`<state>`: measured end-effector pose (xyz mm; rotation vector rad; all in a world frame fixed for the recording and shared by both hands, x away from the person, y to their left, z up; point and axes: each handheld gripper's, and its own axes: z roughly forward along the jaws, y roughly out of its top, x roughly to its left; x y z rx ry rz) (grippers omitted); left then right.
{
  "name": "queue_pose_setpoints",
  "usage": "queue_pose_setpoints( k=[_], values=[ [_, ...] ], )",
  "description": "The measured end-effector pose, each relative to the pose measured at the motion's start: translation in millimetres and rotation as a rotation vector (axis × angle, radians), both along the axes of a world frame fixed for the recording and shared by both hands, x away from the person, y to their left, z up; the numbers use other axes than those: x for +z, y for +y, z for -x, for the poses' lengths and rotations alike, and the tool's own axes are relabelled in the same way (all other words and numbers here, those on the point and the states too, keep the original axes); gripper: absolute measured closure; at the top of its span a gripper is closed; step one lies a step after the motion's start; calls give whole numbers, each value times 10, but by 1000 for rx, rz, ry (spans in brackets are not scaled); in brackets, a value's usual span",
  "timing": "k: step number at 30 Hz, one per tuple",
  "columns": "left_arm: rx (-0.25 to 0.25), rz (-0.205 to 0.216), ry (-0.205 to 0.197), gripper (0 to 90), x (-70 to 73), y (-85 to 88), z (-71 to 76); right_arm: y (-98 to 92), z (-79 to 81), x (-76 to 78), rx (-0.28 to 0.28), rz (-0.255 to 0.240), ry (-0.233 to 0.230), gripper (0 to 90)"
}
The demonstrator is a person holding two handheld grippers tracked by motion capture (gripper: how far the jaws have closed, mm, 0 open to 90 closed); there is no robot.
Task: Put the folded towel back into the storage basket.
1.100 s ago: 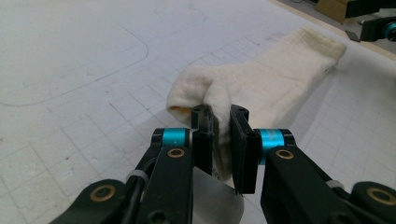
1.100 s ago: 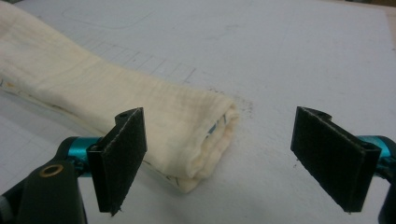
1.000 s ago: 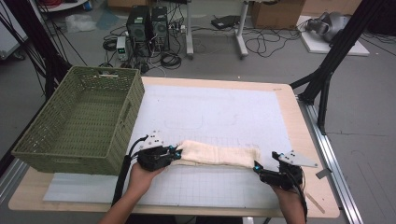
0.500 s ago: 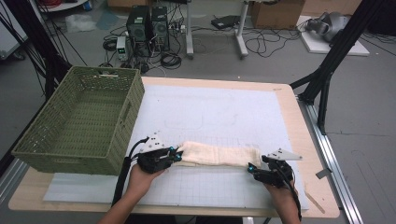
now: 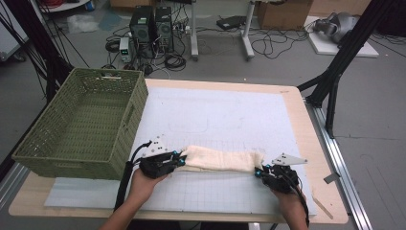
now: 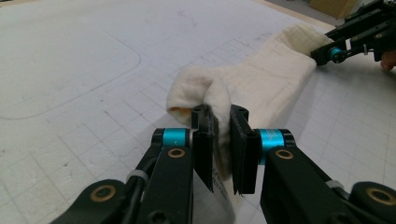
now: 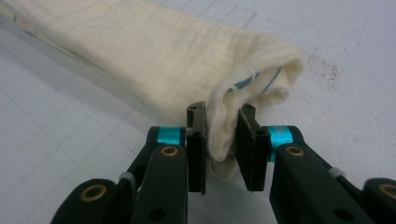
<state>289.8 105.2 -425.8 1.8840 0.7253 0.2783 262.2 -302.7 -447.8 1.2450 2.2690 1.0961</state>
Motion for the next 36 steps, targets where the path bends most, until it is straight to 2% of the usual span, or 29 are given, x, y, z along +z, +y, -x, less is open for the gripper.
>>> queue_pose_setpoints(
  k=[6,12,16,25,36],
  values=[
    [-9,1,-9,806,28,11,25,-47,2,26,25,-5,-20,772],
    [1,19,-34,808,87,62,38,-49,46,139,56,-16,-123,783],
    [5,35,-49,808,123,107,49,-51,55,185,72,-40,-165,786],
    [5,53,-77,809,193,187,92,-75,51,293,76,-131,-213,791],
    [13,86,-133,808,388,272,218,-21,6,437,87,-151,-274,794]
  ],
)
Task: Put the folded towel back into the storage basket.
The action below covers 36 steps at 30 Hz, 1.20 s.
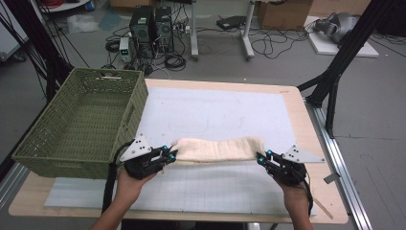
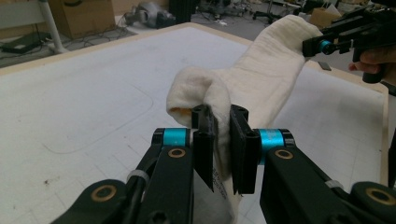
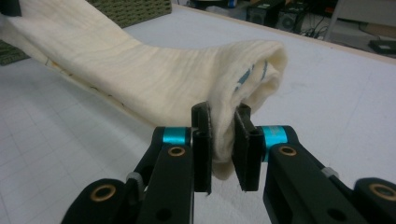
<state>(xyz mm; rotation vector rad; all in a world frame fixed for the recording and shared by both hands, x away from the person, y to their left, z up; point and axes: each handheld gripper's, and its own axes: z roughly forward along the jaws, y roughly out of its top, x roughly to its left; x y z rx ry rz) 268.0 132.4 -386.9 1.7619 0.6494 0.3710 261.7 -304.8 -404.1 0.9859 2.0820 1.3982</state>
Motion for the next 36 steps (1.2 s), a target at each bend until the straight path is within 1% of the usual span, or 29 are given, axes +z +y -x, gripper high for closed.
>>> queue_pose_setpoints(
  k=[5,9,11,15,19,21,24,25,26,27,30,31,32,33,34,36],
  values=[
    [8,3,-17,809,85,57,53,37,-40,87,15,0,-28,798],
    [18,11,-38,811,171,131,98,91,-64,207,42,15,-70,803],
    [26,18,-47,812,213,166,122,117,-85,277,52,-1,-82,803],
    [43,20,-66,814,288,236,162,199,-181,399,58,-10,-113,804],
    [61,35,-70,814,339,306,190,289,-301,498,66,-8,-138,804],
    [64,37,-71,814,351,321,195,327,-362,537,70,-9,-142,804],
    [77,42,-78,815,391,365,213,396,-450,595,76,9,-157,805],
    [78,38,-81,815,402,383,214,422,-474,614,79,10,-151,804],
    [84,39,-83,816,412,394,218,444,-509,634,80,18,-164,805],
    [91,41,-87,816,422,406,220,469,-534,657,84,20,-155,805],
    [104,37,-96,817,450,445,227,553,-623,731,89,34,-168,807],
    [108,37,-97,818,460,458,229,584,-646,756,90,36,-164,806],
    [111,39,-101,817,468,471,230,610,-681,778,91,41,-176,807],
    [112,40,-103,818,480,487,231,639,-704,799,92,41,-168,807],
    [115,43,-105,818,491,501,232,665,-737,819,93,42,-174,807],
    [121,49,-110,818,512,525,238,720,-795,856,93,44,-168,807]
  ],
)
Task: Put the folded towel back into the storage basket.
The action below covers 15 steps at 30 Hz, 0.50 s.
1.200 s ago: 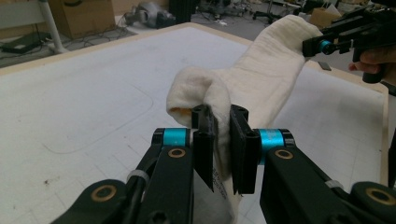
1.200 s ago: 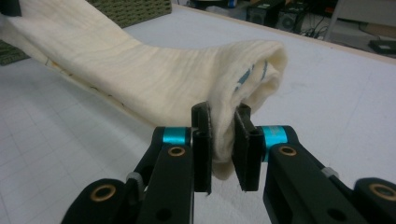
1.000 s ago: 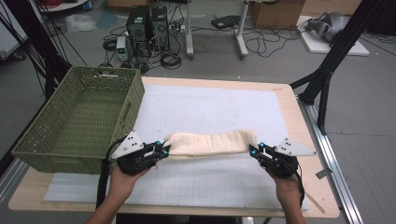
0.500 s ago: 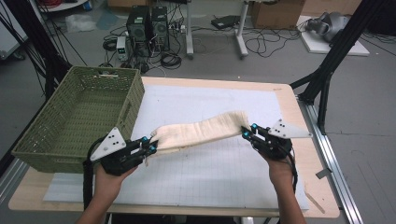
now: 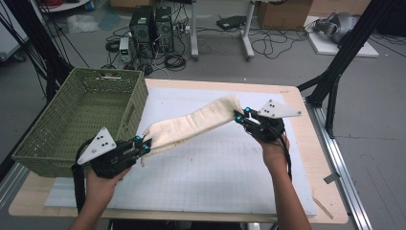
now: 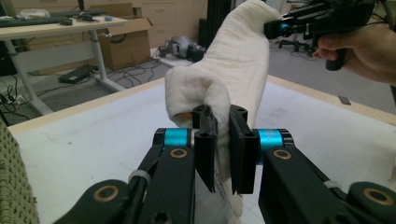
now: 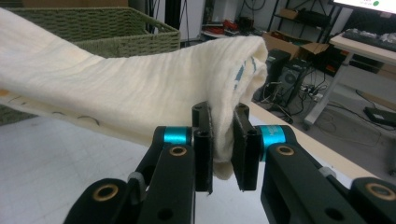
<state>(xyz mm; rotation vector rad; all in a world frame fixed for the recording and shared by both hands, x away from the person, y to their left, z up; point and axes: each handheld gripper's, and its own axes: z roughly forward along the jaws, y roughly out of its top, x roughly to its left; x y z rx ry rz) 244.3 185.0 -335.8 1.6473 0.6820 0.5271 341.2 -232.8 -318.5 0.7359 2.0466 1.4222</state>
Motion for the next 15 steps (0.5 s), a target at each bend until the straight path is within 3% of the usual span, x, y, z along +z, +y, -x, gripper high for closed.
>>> queue_pose_setpoints(
  k=[15],
  values=[
    [62,3,-32,818,111,184,72,436,-361,236,8,-2,-25,807]
  ],
)
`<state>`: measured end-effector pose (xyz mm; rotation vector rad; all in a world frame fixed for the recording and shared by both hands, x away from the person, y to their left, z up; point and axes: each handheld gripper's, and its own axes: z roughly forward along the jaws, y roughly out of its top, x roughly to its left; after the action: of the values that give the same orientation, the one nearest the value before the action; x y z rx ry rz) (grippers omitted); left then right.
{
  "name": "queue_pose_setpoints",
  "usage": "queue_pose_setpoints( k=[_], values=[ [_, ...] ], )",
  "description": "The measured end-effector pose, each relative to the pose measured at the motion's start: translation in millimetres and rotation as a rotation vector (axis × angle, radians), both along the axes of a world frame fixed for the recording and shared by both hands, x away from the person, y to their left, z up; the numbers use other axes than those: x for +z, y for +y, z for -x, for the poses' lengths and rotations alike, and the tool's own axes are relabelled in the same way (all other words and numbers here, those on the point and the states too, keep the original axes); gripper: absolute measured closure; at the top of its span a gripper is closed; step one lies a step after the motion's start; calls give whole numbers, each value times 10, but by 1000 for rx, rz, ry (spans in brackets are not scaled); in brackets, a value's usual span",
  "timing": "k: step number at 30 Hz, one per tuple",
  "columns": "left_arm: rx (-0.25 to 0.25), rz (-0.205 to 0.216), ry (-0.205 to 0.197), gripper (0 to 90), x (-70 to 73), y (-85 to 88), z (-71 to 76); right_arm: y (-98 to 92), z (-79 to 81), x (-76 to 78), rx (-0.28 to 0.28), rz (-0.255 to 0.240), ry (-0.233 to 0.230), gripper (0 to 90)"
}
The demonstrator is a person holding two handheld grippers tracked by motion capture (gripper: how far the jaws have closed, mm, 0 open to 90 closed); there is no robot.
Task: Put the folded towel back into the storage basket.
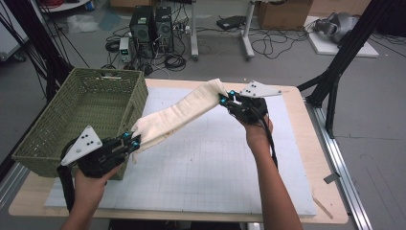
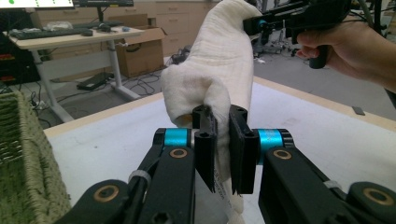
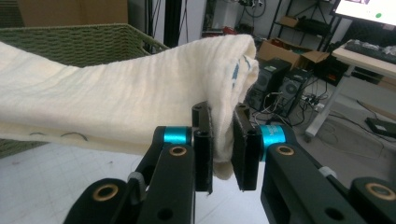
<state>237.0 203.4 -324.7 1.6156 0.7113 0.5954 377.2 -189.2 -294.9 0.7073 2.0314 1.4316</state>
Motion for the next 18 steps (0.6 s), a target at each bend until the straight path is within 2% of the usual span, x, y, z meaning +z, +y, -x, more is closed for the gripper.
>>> queue_pose_setpoints(
  k=[11,18],
  values=[
    [45,7,-17,818,51,169,88,366,-200,160,32,0,-14,807],
    [81,18,-26,820,78,306,138,667,-322,255,45,10,-25,808]
  ],
)
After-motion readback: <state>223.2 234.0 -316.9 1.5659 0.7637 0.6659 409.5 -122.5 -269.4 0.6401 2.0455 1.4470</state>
